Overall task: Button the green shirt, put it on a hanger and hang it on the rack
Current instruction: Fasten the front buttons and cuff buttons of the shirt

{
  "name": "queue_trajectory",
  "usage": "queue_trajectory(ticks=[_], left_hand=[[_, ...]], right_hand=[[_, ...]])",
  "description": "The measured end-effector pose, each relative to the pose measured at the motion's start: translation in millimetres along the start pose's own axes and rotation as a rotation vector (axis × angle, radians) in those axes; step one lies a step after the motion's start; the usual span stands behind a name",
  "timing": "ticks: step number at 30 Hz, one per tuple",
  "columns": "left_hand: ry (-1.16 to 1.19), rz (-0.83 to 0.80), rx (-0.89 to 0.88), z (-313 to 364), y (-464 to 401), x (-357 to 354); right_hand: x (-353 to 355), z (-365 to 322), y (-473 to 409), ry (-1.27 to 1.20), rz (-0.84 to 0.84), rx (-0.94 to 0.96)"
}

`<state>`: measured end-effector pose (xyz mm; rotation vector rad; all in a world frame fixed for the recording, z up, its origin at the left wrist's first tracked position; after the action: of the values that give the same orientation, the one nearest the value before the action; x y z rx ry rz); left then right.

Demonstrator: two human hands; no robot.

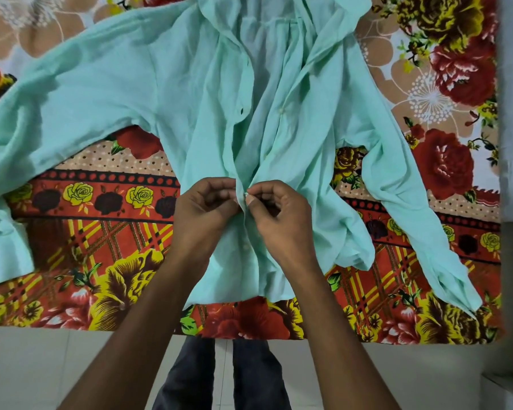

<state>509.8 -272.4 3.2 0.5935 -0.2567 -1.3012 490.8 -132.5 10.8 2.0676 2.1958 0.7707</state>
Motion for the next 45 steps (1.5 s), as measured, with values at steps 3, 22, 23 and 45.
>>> queue_trajectory(ticks=[3,22,23,45], left_hand=[[-0.065,0.009,-0.04,3.3,-4.1,-2.9],[0.197,0.037,0.19,1.1,3.3,-10.5],[0.185,0.045,0.208,0.8,3.8,-10.9],[-0.597,0.287,-0.11,30.3,-57.9,-17.4]], right_hand=[[2.4,2.6,-2.0,-0.01,-0.021,-0.012],[6.1,6.7,-5.4,0.053,-0.042,-0.06],[7.0,5.9,-7.1,0.098,-0.049,-0.059],[-1.4,-11.0,-73.2,0.395,0.313,0.087]])
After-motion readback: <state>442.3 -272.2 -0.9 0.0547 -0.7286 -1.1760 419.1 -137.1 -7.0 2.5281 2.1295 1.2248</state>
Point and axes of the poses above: each hand's wrist, its own y-axis away from the middle knuckle, its own x-axis out of the back of the hand, z = x × y, the point moved 2 cm from there along -y, towards the middle knuckle, and after that the axes turned 5 degrees about -z, right-handed, at the moved point
